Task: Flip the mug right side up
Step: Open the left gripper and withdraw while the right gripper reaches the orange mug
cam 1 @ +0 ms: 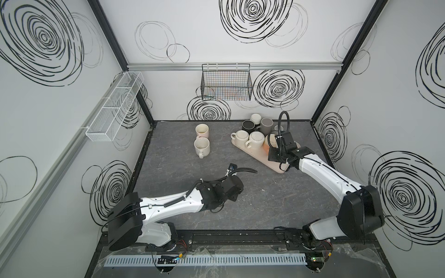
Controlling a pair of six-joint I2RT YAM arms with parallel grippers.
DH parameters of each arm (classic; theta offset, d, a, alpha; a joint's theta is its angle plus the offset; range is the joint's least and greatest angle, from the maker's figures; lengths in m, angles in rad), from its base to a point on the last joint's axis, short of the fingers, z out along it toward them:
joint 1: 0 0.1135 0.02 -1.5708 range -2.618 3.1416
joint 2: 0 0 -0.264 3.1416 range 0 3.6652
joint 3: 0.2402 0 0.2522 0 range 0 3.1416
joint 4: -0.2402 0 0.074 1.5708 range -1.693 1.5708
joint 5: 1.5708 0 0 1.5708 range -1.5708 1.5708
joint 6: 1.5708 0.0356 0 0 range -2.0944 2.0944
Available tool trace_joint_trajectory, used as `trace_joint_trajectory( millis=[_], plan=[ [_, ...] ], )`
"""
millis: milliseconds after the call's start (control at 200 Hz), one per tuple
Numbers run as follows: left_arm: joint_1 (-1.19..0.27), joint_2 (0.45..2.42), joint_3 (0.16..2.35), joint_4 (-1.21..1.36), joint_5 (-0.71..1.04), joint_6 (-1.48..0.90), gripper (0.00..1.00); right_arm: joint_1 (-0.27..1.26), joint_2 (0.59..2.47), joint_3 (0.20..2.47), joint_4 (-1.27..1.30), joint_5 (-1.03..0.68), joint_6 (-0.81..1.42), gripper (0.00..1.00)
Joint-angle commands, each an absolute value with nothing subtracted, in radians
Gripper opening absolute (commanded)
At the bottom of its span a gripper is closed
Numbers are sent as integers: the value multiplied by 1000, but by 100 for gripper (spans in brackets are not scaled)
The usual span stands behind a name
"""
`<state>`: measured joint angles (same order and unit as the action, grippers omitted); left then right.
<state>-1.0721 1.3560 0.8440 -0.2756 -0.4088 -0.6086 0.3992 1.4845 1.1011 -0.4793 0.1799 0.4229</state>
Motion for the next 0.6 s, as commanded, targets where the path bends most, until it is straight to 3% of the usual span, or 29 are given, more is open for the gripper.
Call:
trace_joint_trajectory(
  millis=[0, 265, 350, 425, 595],
  plan=[
    [-1070, 1375, 816, -98, -420, -653, 50, 387, 1562, 1154, -451, 229, 445, 58],
    [-1098, 1467, 788, 46, -399, -681, 50, 365, 1851, 1397, -602, 282, 465, 58],
    [-1104, 1499, 802, 54, -394, -681, 50, 362, 1933, 1459, -622, 297, 468, 53],
    [-1111, 1514, 809, 63, -397, -673, 50, 361, 1970, 1484, -615, 315, 472, 48],
    [-1112, 1519, 813, 79, -422, -642, 50, 356, 2014, 1516, -592, 352, 467, 48]
  ],
)
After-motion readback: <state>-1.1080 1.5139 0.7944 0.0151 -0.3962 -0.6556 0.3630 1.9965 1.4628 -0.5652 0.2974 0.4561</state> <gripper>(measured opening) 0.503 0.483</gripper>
